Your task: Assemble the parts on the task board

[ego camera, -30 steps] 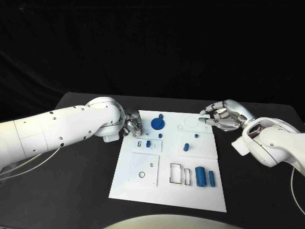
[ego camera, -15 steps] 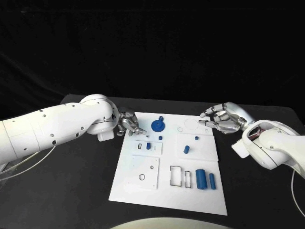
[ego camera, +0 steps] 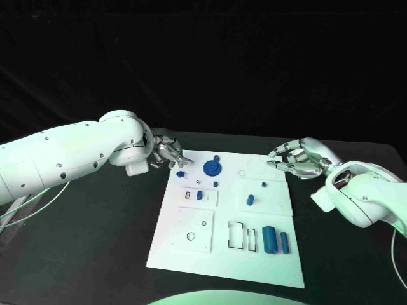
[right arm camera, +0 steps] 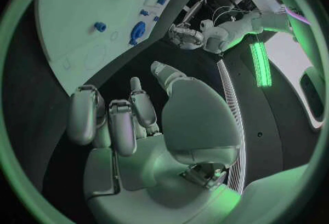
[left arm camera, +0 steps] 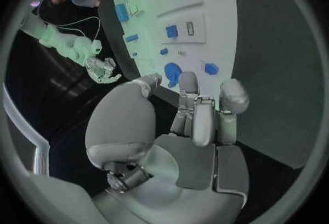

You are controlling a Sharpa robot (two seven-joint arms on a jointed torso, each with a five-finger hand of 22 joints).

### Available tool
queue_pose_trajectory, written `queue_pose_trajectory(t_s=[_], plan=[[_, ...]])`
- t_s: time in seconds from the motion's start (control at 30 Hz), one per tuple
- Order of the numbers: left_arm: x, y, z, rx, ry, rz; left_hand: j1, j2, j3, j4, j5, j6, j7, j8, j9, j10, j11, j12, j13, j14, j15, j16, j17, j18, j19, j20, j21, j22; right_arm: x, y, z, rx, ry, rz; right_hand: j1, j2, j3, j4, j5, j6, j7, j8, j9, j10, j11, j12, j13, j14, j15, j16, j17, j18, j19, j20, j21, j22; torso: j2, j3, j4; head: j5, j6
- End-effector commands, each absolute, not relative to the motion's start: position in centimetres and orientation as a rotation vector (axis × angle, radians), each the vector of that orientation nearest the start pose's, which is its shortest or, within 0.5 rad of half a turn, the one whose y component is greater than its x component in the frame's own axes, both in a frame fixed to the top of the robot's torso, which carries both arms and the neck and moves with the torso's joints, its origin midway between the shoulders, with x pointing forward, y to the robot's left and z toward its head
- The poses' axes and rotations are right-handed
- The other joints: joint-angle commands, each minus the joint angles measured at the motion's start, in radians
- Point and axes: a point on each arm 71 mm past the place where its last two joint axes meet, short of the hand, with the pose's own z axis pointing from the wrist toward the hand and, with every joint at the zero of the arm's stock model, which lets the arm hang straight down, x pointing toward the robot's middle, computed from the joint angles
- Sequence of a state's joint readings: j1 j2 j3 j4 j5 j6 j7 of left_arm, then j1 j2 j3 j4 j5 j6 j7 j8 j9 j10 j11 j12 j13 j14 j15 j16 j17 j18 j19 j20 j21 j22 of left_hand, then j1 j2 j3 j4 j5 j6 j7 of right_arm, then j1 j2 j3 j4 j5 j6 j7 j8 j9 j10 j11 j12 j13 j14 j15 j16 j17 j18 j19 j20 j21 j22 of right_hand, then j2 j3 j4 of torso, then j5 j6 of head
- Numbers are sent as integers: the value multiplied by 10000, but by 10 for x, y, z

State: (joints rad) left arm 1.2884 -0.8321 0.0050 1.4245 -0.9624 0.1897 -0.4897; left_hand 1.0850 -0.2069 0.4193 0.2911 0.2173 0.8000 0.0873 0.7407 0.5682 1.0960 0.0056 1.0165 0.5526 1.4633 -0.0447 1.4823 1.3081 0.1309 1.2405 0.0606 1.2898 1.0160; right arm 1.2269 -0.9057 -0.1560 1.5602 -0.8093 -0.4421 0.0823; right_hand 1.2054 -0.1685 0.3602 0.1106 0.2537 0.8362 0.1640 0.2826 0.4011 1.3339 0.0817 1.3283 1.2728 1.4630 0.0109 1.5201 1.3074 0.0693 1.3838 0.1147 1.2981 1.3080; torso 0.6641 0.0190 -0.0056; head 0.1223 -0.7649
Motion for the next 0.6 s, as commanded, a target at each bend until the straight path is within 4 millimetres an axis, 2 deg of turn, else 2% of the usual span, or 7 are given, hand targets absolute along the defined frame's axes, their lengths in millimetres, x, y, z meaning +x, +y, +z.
queue_pose_trajectory(t_s=[0.03,0.27,0.4,0.6], plan=[[515,240,-175,-2842,22811,-4582,93,-3,-52,14,36,-88,22,-68,-42,0,88,0,-14,471,-30,53,384,-168,79,-15,37,11,469,-226,-207,4136,17190,9672,-88,22,-19,66,43,-64,1,48,-5,-9,-19,-12,9,686,-44,-57,941,66,-21,-24,10,234,-23,17,-1,33,-13],[526,247,-178,-2625,22681,-3805,146,13,-81,25,29,-138,61,-121,-99,-104,124,-85,-144,453,-1,31,331,-159,42,-2,5,-43,469,-227,-207,4149,17199,9650,-88,22,-19,66,43,-64,1,48,-5,-9,-19,-12,9,686,-44,-57,941,66,-21,-24,10,234,-5,-4,12,82,-2],[531,249,-183,-2514,22768,-3397,43,-31,-231,36,-22,-145,92,-149,-156,-148,159,-96,-154,439,33,18,304,-156,22,20,-12,-60,469,-227,-207,4153,17196,9643,-88,22,-19,66,43,-64,1,48,-5,-9,-19,-12,9,686,-44,-57,941,66,-21,-24,10,234,-8,1,3,133,-3],[537,248,-191,-2319,22930,-2872,-85,-72,-466,37,-96,-131,101,-155,-214,-168,174,-84,-157,425,51,7,277,-150,1,42,-31,-79,469,-227,-207,4156,17192,9634,-88,22,-19,66,43,-64,1,48,-5,-9,-19,-12,9,686,-44,-57,941,66,-21,-24,10,234,3,-10,-3,172,-17]])
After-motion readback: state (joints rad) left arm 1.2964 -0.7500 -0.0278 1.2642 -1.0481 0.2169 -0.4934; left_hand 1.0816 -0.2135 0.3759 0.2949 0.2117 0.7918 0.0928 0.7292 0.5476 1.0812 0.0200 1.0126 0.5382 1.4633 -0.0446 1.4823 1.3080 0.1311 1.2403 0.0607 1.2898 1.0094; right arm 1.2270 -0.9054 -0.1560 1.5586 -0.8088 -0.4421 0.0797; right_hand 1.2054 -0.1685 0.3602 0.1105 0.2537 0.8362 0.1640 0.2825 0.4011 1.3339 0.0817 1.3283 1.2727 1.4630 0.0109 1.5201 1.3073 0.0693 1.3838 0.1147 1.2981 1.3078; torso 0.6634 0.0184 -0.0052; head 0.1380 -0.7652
